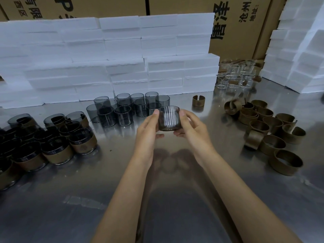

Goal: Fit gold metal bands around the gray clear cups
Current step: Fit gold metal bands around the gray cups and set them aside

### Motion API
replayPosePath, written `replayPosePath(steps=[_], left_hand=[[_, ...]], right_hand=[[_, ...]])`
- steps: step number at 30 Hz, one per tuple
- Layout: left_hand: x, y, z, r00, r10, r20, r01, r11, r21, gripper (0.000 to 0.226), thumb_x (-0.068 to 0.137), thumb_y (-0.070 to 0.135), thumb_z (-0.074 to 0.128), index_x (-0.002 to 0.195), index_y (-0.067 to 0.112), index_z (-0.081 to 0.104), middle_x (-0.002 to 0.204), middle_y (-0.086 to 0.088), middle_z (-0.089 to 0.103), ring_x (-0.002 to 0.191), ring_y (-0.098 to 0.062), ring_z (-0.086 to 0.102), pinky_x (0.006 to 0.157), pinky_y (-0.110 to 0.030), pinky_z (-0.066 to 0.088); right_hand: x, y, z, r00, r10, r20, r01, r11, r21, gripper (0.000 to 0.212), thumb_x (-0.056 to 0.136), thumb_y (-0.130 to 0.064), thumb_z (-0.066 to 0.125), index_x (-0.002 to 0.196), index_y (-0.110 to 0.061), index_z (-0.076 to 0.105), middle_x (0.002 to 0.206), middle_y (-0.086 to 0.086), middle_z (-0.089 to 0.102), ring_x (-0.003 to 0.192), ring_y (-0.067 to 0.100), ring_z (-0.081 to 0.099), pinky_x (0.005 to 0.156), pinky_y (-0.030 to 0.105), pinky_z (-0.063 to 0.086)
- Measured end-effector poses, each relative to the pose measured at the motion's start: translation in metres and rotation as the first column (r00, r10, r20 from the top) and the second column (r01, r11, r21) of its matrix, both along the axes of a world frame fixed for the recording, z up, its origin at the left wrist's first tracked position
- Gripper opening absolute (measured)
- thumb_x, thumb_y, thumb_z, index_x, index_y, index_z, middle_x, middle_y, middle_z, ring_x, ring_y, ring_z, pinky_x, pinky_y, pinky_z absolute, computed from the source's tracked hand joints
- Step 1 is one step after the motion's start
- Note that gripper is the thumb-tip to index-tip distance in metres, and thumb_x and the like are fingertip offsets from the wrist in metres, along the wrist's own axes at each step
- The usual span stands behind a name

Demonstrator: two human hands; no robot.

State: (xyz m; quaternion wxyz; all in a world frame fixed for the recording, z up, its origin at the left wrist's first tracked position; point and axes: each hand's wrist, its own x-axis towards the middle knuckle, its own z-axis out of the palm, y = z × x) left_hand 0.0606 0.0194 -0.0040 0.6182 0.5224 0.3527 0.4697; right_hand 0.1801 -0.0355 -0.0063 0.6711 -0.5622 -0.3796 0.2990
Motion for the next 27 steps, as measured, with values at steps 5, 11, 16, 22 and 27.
replayPosePath(steps=[5, 11, 16, 22, 27], left_hand=[[0.001, -0.003, 0.001, 0.991, -0.134, 0.019, 0.134, 0.990, -0.042, 0.043, 0.091, 0.062, 0.058, 0.108, 0.028, 0.079, 0.114, -0.001, 0.077, 0.109, -0.013, 0.070, 0.099, -0.039, 0.049], [0.002, -0.003, -0.001, 0.982, -0.182, 0.056, 0.184, 0.983, -0.028, 0.030, 0.083, 0.036, 0.062, 0.108, 0.025, 0.073, 0.103, 0.004, 0.076, 0.091, -0.009, 0.067, 0.079, -0.028, 0.051], [0.007, -0.004, -0.007, 0.983, -0.181, 0.020, 0.179, 0.980, 0.086, 0.040, 0.090, 0.001, 0.071, 0.121, 0.022, 0.058, 0.121, 0.005, 0.074, 0.107, -0.009, 0.070, 0.089, -0.018, 0.051], [0.009, -0.008, -0.001, 0.999, -0.030, 0.013, 0.028, 0.991, 0.130, 0.042, 0.078, 0.007, 0.086, 0.105, 0.017, 0.056, 0.093, 0.006, 0.080, 0.083, -0.001, 0.073, 0.069, -0.008, 0.050], [0.006, -0.010, 0.003, 0.997, 0.072, 0.027, -0.075, 0.989, 0.127, 0.036, 0.079, 0.021, 0.087, 0.093, 0.015, 0.055, 0.075, 0.005, 0.077, 0.069, -0.002, 0.071, 0.065, -0.011, 0.050]], right_hand=[[-0.007, 0.002, -0.001, 0.970, 0.152, -0.190, -0.178, 0.975, -0.132, 0.059, 0.085, -0.069, 0.062, 0.119, -0.021, 0.066, 0.103, 0.009, 0.075, 0.080, 0.016, 0.073, 0.079, 0.033, 0.060], [-0.004, 0.002, 0.001, 0.851, 0.288, -0.439, -0.346, 0.937, -0.055, 0.059, 0.097, -0.061, 0.053, 0.125, -0.012, 0.066, 0.112, 0.019, 0.075, 0.090, 0.029, 0.074, 0.080, 0.033, 0.061], [0.006, 0.003, 0.001, 0.712, 0.294, -0.637, -0.327, 0.942, 0.070, 0.055, 0.103, -0.052, 0.049, 0.126, -0.004, 0.065, 0.114, 0.015, 0.075, 0.103, 0.026, 0.074, 0.088, 0.033, 0.061], [0.008, 0.004, -0.002, 0.721, 0.287, -0.630, -0.348, 0.937, 0.029, 0.042, 0.107, -0.040, 0.046, 0.115, -0.005, 0.069, 0.110, 0.016, 0.075, 0.098, 0.026, 0.073, 0.102, 0.040, 0.055], [0.003, 0.003, 0.000, 0.773, 0.283, -0.568, -0.351, 0.936, -0.012, 0.042, 0.107, -0.037, 0.047, 0.124, -0.004, 0.066, 0.110, 0.016, 0.075, 0.099, 0.027, 0.073, 0.087, 0.035, 0.061]])
